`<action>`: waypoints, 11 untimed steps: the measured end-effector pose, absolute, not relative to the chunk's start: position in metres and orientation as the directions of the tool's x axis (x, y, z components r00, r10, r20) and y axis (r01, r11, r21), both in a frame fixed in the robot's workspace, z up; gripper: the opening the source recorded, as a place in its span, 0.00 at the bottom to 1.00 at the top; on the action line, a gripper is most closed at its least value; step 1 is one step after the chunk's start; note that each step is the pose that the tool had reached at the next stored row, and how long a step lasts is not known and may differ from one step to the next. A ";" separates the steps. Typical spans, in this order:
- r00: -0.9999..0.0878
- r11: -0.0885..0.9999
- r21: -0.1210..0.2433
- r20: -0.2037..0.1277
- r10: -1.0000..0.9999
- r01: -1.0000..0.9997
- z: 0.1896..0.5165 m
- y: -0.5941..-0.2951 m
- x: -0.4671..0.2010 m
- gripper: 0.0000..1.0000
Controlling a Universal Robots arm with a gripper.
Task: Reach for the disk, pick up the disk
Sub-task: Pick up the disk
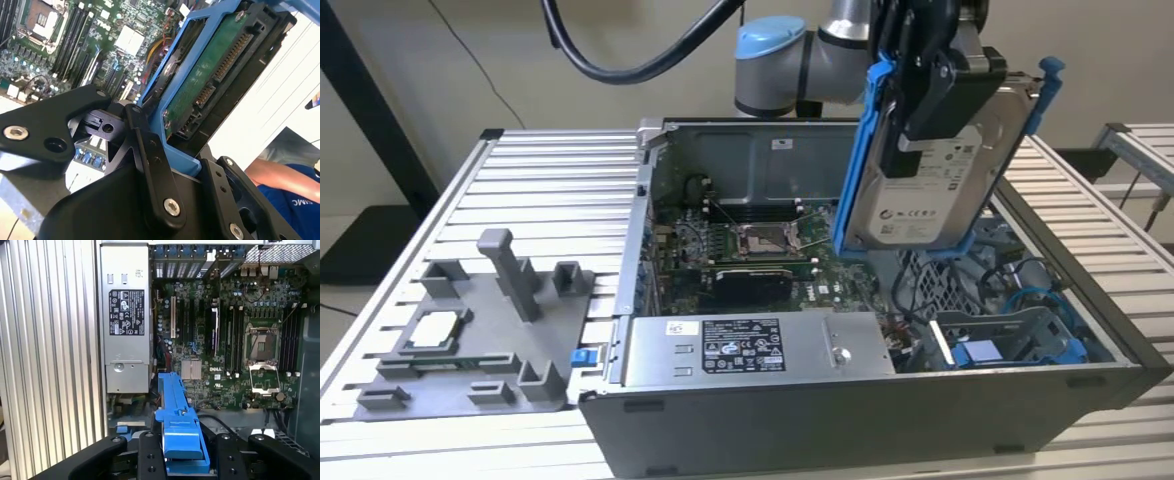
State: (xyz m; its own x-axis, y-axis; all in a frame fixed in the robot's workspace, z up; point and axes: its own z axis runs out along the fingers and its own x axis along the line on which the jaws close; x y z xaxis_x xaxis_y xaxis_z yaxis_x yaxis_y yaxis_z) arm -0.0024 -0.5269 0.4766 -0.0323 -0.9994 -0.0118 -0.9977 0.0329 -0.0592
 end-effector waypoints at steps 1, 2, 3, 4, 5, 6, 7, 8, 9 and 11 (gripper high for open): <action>-0.032 0.033 -0.059 -0.012 -0.999 -0.998 0.476 -0.528 -0.001 0.00; -0.032 0.033 -0.059 -0.012 -0.999 -0.998 0.476 -0.529 0.000 0.00; -0.032 0.033 -0.059 -0.012 -0.999 -0.998 0.476 -0.531 0.001 0.00; -0.032 0.033 -0.059 -0.012 -0.999 -0.998 0.476 -0.532 0.003 0.00; -0.032 0.033 -0.059 -0.012 -0.999 -0.998 0.476 -0.533 0.004 0.00; -0.032 0.033 -0.059 -0.012 -0.999 -0.998 0.476 -0.534 0.005 0.00; -0.032 0.033 -0.059 -0.012 -0.999 -0.998 0.476 -0.535 0.006 0.00; -0.032 0.033 -0.059 -0.012 -0.999 -0.998 0.476 -0.536 0.007 0.00; -0.032 0.033 -0.059 -0.012 -0.999 -0.998 0.476 -0.536 0.008 0.00; -0.032 0.033 -0.059 -0.012 -0.999 -0.998 0.475 -0.538 0.010 0.00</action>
State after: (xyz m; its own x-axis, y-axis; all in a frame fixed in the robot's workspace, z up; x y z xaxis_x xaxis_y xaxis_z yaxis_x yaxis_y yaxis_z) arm 0.0099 -0.5380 0.4755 -0.0322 -0.9994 -0.0118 -0.9977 0.0328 -0.0592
